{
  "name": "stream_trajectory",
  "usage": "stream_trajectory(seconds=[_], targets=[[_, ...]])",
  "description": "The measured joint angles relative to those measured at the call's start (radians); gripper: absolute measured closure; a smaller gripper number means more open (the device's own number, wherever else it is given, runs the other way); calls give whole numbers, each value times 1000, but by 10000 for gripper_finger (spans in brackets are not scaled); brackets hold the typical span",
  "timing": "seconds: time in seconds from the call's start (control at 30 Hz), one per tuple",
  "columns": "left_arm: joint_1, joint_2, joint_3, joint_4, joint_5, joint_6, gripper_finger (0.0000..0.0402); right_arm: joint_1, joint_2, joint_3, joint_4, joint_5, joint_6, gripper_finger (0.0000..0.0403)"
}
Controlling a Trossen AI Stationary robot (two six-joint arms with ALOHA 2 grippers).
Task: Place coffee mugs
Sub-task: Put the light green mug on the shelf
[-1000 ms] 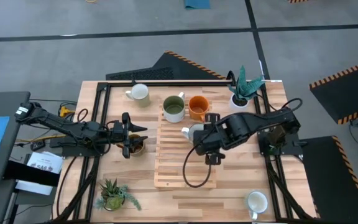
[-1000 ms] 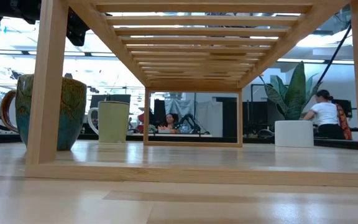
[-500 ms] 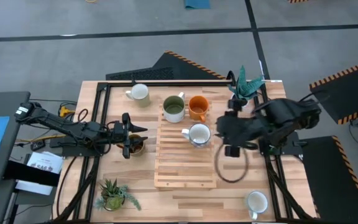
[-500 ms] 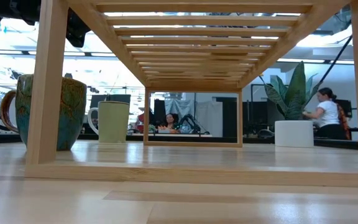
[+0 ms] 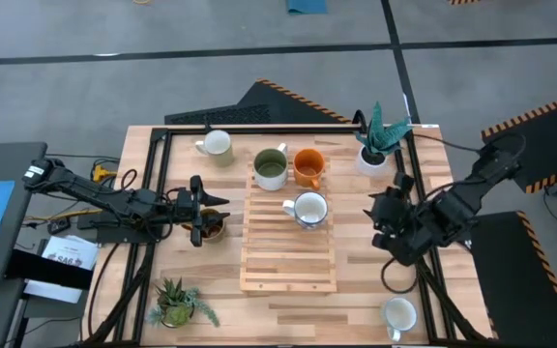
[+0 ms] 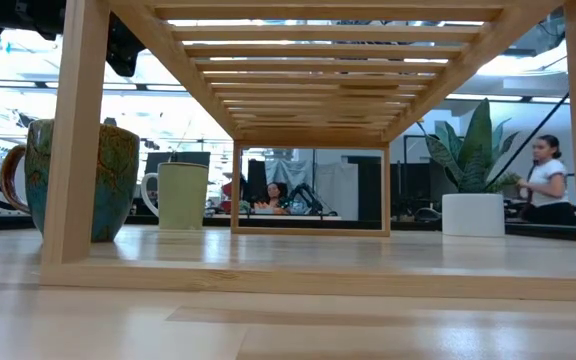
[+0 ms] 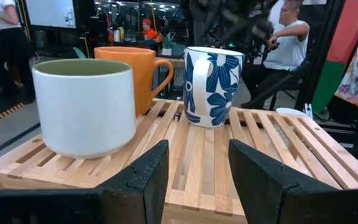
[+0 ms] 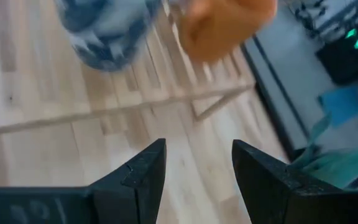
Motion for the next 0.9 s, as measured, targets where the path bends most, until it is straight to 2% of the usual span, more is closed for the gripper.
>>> stream_trajectory(seconds=[0.13, 0.23, 0.3, 0.47, 0.57, 0.63, 0.73, 0.9], targets=[[0, 0, 0, 22, -2, 18, 250, 35, -145, -239, 206, 8, 74, 197], [0, 0, 0, 25, -2, 23, 250, 54, -254, -396, 447, 10, 1, 203], [0, 0, 0, 27, -2, 25, 250, 62, -317, -497, 652, 20, -113, 206], [0, 0, 0, 27, -1, 50, 250, 56, -438, -747, 1259, 19, -556, 209], [0, 0, 0, 27, -5, 70, 250, 33, -480, -833, 1489, -7, -731, 209], [0, 0, 0, 24, -33, 70, 250, 25, -506, -856, 1554, -20, -788, 209], [0, 0, 0, 4, -73, 71, 250, 19, -529, -857, 1564, -36, -803, 209], [0, 0, 0, -8, -77, 71, 250, 18, -532, -857, 1564, -79, -803, 209]])
